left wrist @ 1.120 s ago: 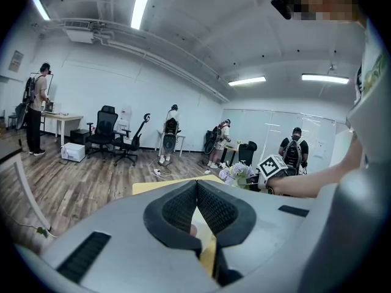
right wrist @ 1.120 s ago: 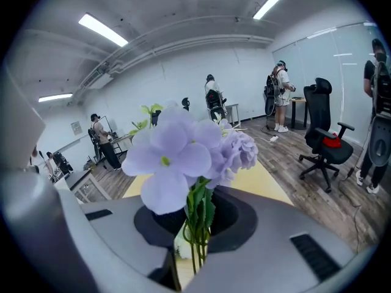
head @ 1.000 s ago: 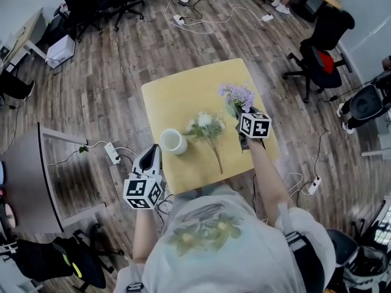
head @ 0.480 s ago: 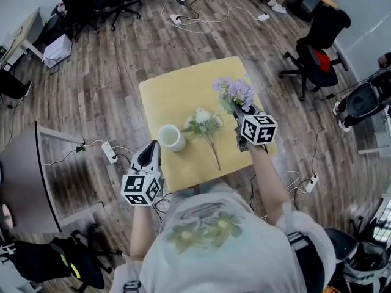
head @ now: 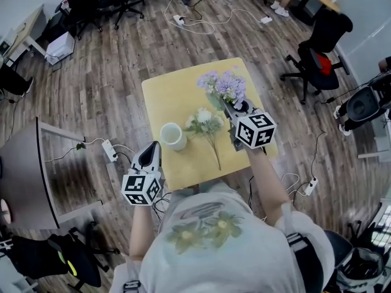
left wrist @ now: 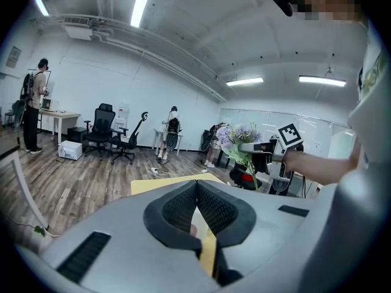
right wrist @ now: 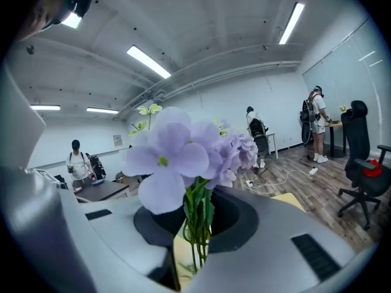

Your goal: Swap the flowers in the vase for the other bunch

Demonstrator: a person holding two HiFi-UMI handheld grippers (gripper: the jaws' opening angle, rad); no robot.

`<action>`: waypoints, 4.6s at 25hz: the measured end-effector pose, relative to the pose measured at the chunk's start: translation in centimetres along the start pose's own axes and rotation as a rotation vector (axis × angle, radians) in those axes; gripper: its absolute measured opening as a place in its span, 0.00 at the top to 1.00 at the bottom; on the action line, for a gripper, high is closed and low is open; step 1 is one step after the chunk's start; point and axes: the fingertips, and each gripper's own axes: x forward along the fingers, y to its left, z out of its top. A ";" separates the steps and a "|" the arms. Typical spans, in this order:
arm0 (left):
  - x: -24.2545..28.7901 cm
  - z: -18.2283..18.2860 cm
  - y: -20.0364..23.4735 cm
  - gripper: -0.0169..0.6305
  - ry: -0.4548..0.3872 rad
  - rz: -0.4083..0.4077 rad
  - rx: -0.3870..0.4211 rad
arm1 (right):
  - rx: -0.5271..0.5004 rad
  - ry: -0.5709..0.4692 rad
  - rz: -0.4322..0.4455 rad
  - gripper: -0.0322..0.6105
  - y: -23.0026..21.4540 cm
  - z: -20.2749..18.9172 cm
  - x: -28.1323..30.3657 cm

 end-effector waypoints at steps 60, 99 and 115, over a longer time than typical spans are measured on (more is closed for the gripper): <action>-6.1 -1.2 4.5 0.95 -0.045 0.197 -0.073 | -0.038 -0.148 0.626 0.82 24.2 6.7 6.0; -4.4 -1.6 4.1 0.95 -0.035 0.169 -0.075 | -0.064 0.090 0.610 0.78 21.7 -2.2 5.7; -4.2 -2.0 3.6 0.95 -0.020 0.157 -0.072 | -0.104 0.232 0.559 0.77 19.9 -8.0 4.9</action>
